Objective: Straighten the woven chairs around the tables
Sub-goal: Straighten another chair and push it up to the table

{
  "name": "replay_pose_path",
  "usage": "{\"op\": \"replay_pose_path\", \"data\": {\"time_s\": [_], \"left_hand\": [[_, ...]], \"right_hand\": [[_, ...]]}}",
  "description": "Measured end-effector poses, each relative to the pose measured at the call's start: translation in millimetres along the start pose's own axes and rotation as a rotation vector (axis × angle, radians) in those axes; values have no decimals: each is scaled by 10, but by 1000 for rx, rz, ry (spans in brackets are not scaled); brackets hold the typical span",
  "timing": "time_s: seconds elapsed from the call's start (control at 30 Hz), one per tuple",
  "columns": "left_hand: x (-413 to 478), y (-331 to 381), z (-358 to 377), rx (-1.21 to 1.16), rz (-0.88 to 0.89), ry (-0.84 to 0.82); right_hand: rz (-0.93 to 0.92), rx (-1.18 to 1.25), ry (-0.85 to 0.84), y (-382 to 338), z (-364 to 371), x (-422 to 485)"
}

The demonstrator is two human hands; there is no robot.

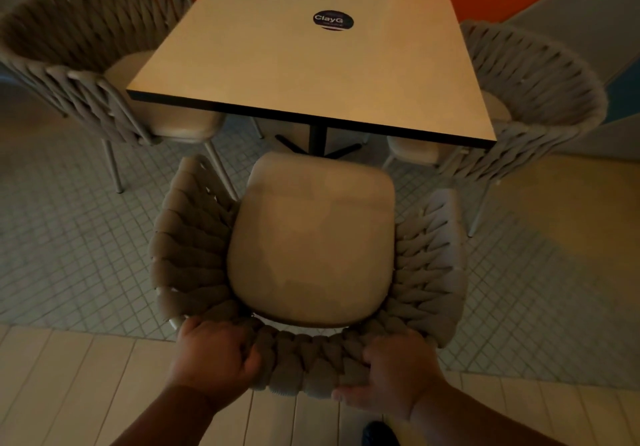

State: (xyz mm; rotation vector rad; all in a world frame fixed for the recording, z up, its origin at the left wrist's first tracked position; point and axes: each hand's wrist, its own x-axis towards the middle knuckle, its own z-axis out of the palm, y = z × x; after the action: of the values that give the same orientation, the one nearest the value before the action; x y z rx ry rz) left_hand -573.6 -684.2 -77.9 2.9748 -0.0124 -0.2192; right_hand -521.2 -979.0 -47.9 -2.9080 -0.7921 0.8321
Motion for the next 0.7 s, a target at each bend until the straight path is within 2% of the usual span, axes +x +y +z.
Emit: {"op": "replay_pose_path", "data": {"time_s": [0.13, 0.3, 0.4, 0.5, 0.6, 0.7], "left_hand": [[-61, -11, 11, -19, -6, 13], [138, -46, -86, 61, 23, 62], [105, 20, -93, 29, 27, 58], [55, 95, -84, -3, 23, 85], [62, 92, -55, -16, 6, 102], [98, 74, -35, 25, 11, 70]], "right_hand": [[-42, 36, -20, -17, 24, -20], [-70, 18, 62, 27, -42, 116], [-86, -1, 95, 41, 40, 114], [-78, 2, 56, 45, -13, 86], [-127, -90, 210, 71, -2, 127], [-91, -122, 248, 109, 73, 141]]}}
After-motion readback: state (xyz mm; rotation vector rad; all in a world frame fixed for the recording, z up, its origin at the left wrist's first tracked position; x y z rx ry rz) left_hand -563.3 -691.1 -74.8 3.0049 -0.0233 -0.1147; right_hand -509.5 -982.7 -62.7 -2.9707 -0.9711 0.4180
